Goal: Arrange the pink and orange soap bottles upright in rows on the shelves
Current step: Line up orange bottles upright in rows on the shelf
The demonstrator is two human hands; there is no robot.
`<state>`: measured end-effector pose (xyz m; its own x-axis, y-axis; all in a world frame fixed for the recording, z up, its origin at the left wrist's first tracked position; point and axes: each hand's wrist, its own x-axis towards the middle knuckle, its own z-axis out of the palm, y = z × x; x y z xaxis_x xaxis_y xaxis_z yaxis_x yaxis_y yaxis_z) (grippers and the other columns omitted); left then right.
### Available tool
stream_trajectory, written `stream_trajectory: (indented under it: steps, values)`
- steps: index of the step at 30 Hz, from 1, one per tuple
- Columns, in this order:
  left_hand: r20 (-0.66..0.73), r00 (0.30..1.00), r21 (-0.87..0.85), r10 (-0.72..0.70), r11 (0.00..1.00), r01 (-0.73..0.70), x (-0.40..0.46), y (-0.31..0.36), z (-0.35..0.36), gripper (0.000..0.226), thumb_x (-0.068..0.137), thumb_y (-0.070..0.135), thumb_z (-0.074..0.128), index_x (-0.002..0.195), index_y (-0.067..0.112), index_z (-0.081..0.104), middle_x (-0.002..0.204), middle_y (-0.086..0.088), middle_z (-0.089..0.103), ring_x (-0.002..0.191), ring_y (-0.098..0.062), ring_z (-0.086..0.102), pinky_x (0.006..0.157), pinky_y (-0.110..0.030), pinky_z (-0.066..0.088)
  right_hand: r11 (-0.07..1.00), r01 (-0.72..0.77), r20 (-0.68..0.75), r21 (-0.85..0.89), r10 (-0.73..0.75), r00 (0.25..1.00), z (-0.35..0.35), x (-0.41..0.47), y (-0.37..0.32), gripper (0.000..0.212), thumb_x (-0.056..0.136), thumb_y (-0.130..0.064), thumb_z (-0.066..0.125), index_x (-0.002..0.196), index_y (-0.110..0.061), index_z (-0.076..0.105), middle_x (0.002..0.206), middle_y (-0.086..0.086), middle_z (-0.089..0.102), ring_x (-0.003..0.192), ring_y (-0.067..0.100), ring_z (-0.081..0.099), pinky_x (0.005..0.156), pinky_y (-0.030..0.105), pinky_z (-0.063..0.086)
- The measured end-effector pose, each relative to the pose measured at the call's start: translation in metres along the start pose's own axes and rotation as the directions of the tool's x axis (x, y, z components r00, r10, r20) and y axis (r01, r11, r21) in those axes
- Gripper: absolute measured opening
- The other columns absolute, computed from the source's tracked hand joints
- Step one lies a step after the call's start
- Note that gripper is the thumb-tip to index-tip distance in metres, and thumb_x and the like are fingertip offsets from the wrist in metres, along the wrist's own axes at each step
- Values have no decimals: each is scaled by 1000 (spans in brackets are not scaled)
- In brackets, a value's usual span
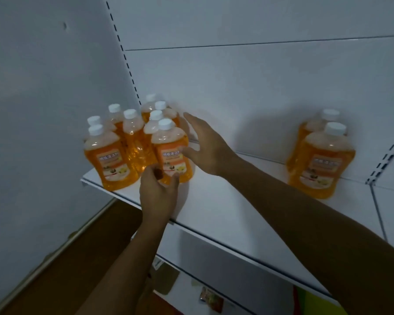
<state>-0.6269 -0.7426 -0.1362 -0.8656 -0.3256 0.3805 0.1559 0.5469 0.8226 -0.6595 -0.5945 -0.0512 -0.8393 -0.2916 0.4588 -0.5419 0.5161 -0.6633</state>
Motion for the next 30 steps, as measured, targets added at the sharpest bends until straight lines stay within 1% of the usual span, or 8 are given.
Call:
stream_trajectory:
  steps: [2,5,9,13,16,21,24,30]
  values:
    - [21,1000,-6,-22,1000,22,9,-4,-4,54,85,37,69,131,18,47,123,4,58,105,-12,57,82,-29,45,999,33,40,-4,-32,999,14,11,1,74,89,-28,65,150,-20,25,152,6,35,137,23,38,111,40,36]
    - [71,997,-8,-3,1000,4,18,-12,-7,51,85,36,70,130,18,52,121,6,61,102,-12,58,82,-29,47,999,46,21,-17,-46,999,29,9,5,71,90,-28,61,150,-13,25,152,10,34,135,25,40,109,35,39]
    - [137,990,12,39,999,-41,15,-21,0,48,80,36,74,122,19,58,117,5,62,97,-13,60,78,-27,50,994,-50,-82,-100,42,996,25,1,9,63,87,-25,68,142,-12,38,137,7,48,122,24,51,100,43,48]
    - [242,968,-153,65,988,-28,15,-13,12,45,78,23,77,116,20,53,111,8,62,100,-5,59,77,-12,42,967,-98,-46,-235,90,995,-3,-7,6,61,83,-26,73,134,-15,41,129,5,50,113,24,53,93,41,51]
    - [399,914,-269,75,962,39,23,0,33,41,75,16,80,104,18,51,100,5,64,92,-7,63,71,-18,49,936,-142,-40,-322,136,990,-34,-13,7,76,81,-24,74,143,-26,31,125,5,50,105,22,55,89,37,51]
    - [527,819,-265,226,960,-95,34,27,81,57,75,24,80,123,28,51,108,16,62,97,0,60,76,-18,51,801,-242,-79,-547,238,968,-87,-19,15,70,82,-33,73,139,-35,33,119,0,53,102,20,55,85,38,50]
    - [532,778,-335,333,927,-167,38,46,109,56,75,22,80,125,23,54,110,13,63,96,2,60,71,-8,49,686,-263,-142,-678,230,963,-112,-22,19,67,82,-35,72,136,-33,33,117,0,57,100,21,58,77,34,46]
    - [553,744,-399,376,903,-160,43,69,159,55,76,18,80,125,16,54,110,10,63,94,-1,60,73,-2,47,525,-284,-201,-803,211,957,-135,-20,36,60,84,-25,70,131,-27,34,110,5,62,91,25,63,74,38,53]
